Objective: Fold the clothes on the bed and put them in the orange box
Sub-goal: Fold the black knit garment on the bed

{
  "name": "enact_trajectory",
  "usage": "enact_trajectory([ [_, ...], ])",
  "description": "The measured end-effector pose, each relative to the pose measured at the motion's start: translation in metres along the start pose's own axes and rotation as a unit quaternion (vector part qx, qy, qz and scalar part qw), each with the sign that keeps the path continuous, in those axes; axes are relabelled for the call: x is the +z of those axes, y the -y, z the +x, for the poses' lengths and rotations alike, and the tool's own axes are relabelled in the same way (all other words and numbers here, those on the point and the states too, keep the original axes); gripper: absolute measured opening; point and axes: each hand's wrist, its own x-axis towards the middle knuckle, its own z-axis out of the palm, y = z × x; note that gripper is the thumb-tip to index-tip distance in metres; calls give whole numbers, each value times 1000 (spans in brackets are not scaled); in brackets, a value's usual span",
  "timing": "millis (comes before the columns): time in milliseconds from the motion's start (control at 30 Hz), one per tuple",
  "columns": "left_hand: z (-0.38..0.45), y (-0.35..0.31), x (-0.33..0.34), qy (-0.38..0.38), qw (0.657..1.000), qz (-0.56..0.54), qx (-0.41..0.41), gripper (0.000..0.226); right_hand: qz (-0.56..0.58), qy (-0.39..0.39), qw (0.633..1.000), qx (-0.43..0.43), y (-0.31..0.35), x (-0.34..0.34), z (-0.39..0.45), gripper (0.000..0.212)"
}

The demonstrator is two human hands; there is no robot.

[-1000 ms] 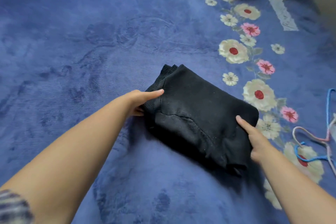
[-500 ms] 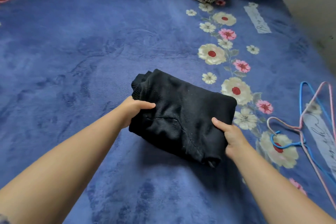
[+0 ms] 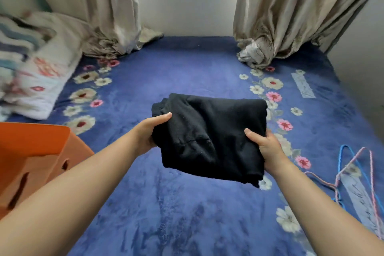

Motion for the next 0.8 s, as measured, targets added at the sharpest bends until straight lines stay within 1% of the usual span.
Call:
enact_trajectory([
  [33, -16, -13, -9, -21, 1000, -9, -4, 20, -1, 22, 1000, -3, 13, 16, -9, 32],
  [167, -72, -52, -49, -100, 992, -59, -50, 27, -5, 103, 994, -21, 50, 76, -41, 22],
  [267, -117, -69, -92, -91, 991, -77, -55, 28, -16, 162, 986, -31, 64, 127, -67, 20],
  [300, -131, -74, -108, -81, 993, -79, -40, 25, -8, 178, 984, -32, 66, 145, -75, 24],
  [333, -142, -76, -124, -71, 994, -80, -19, 22, 2, 191, 981, -34, 67, 160, -83, 32],
  [400, -166, -79, -164, -50, 994, -76, 54, 18, 21, 213, 976, -38, 63, 197, -99, 48],
  [467, -186, -81, -211, -30, 991, -79, 107, 22, 49, 223, 973, -30, 53, 238, -114, 53],
  [567, -208, -85, -280, -21, 988, -84, 128, 17, 63, 249, 967, -9, 29, 299, -131, 55],
  [600, -216, -87, -306, -24, 988, -84, 128, 20, 63, 250, 966, 6, 17, 322, -136, 56],
  [667, -225, -86, -352, -27, 990, -78, 115, 52, 69, 247, 966, 41, -8, 362, -143, 57],
  [700, -227, -85, -375, -28, 993, -68, 97, 59, 76, 239, 966, 58, -21, 382, -145, 56],
  [733, -228, -82, -396, -34, 995, -48, 75, 53, 74, 228, 968, 74, -36, 400, -146, 54],
  [800, -224, -78, -424, -73, 996, -38, 41, 15, 54, 196, 974, 96, -64, 428, -145, 46],
])
